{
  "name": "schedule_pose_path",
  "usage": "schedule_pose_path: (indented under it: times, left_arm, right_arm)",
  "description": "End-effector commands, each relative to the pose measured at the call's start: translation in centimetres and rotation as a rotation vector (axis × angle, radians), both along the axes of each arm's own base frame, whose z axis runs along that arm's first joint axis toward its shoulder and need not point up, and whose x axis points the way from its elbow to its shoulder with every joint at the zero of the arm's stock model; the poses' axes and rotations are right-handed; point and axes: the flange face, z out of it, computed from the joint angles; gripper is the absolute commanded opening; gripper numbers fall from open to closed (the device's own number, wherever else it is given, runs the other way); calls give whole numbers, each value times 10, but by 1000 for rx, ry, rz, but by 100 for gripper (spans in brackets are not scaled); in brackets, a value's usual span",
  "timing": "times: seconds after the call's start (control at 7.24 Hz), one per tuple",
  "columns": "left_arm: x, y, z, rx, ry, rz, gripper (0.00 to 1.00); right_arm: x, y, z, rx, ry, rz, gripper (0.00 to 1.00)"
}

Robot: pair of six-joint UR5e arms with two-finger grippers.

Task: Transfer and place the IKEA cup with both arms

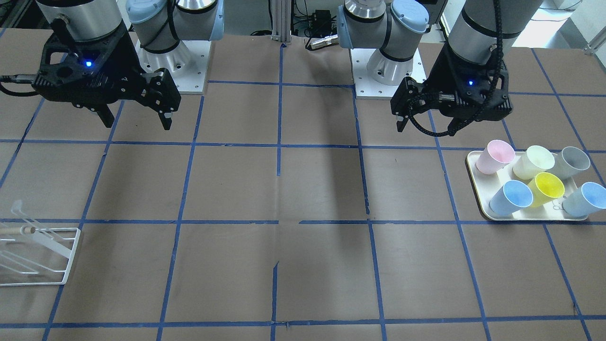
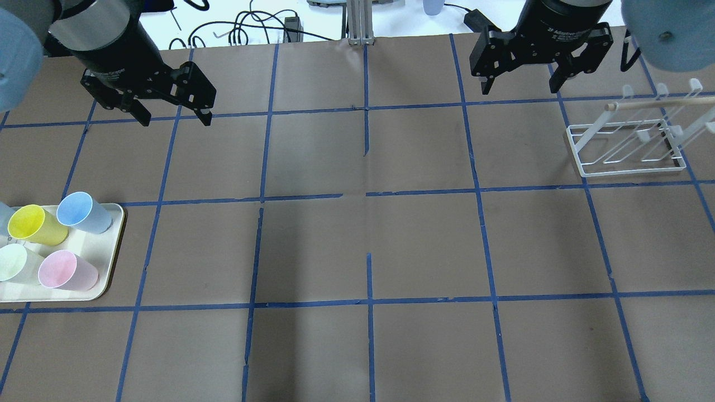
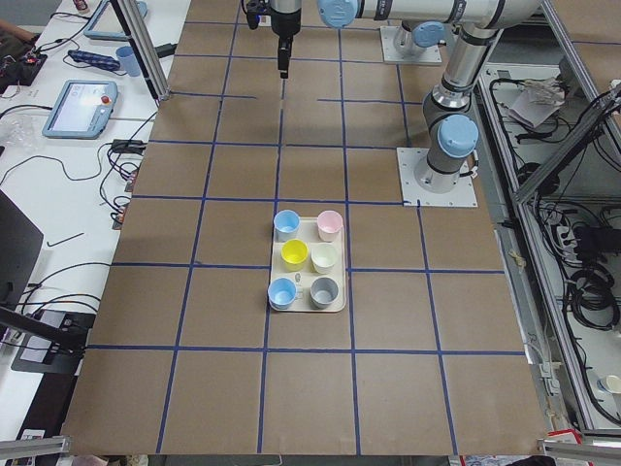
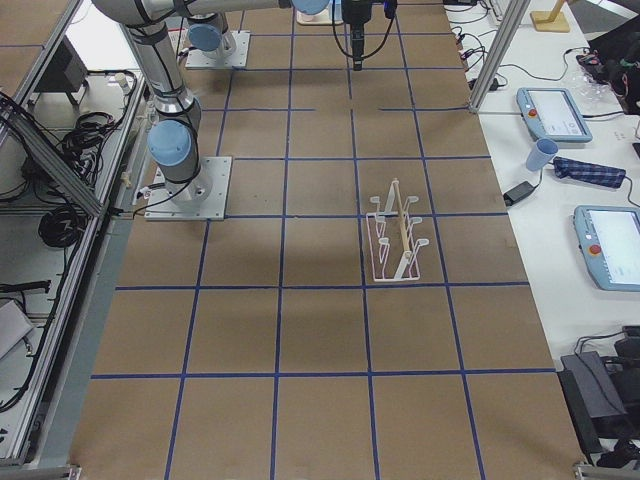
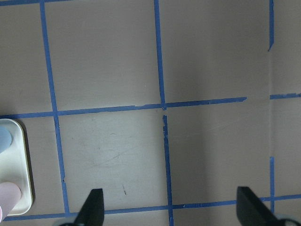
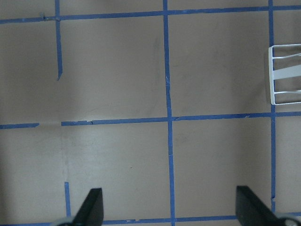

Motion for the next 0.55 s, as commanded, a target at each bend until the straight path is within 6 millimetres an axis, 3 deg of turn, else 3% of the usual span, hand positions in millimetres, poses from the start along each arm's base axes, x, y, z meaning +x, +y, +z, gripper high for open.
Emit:
schedule_pose_path:
  times: [0.0, 0.41]
  left_arm:
    - [0, -1, -1, 4, -1, -3, 100]
    - [1, -4, 3, 1, -1, -3, 100]
  right_arm:
    - [0, 0, 0, 1, 0, 0, 100]
    - [1, 0, 0, 0, 0, 2, 100]
